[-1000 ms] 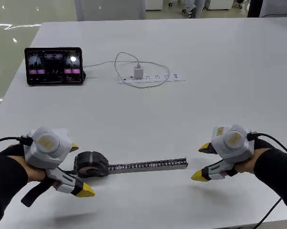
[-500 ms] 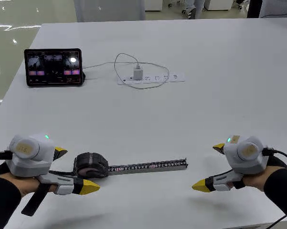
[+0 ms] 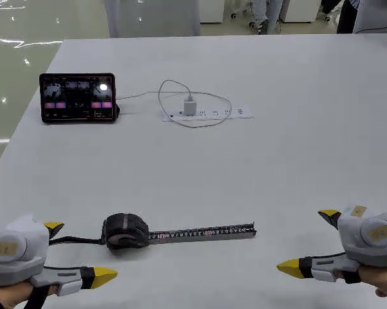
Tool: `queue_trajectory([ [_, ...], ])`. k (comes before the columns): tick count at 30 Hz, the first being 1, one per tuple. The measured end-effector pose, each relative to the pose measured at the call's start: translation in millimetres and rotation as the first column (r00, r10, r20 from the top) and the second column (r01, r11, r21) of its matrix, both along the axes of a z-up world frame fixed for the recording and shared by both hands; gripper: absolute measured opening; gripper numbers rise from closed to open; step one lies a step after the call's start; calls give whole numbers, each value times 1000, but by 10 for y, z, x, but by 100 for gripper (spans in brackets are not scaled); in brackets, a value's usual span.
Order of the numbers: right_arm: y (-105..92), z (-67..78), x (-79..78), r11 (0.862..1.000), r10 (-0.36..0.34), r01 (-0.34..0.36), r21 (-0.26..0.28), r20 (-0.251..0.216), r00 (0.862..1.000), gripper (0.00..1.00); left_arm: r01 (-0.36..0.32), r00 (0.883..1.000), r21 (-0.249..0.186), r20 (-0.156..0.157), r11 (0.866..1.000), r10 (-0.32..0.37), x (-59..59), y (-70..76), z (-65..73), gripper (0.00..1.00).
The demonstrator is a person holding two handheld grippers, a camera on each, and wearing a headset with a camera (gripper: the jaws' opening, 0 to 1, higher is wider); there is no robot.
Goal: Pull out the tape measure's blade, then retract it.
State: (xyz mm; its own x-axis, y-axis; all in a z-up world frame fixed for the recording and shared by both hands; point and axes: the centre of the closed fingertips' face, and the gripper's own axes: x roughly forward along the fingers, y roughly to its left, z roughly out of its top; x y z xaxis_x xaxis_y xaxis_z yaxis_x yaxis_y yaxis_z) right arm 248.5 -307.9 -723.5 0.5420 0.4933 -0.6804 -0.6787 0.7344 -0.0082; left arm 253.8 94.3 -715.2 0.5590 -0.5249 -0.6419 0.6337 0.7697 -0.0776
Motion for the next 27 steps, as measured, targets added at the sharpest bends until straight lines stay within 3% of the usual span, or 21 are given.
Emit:
queue_trajectory([
  [3,-78,-8,-58,1000,-20,21,16,-7,1000,99,-1,1000,15,13,1000,1,-56,23,27,99],
  [8,-167,-27,-183,997,-61,62,52,-21,998,99,2,1000,37,10,999,-2,-176,-7,36,99],
  [14,-309,24,-308,997,-78,77,18,15,997,99,-28,999,18,23,999,28,-251,48,95,99],
  [17,-366,60,-330,997,-76,75,23,26,997,99,-32,999,19,26,999,31,-261,86,94,99],
  [19,-364,69,-352,999,-52,51,18,35,998,99,-25,998,27,51,999,24,-249,102,114,99],
  [21,-378,19,-392,999,-33,33,-8,12,999,99,-30,998,29,53,999,28,-238,114,118,99],
  [27,-368,28,-379,999,-30,29,14,17,999,99,-14,997,44,70,999,11,-242,90,141,99],
])
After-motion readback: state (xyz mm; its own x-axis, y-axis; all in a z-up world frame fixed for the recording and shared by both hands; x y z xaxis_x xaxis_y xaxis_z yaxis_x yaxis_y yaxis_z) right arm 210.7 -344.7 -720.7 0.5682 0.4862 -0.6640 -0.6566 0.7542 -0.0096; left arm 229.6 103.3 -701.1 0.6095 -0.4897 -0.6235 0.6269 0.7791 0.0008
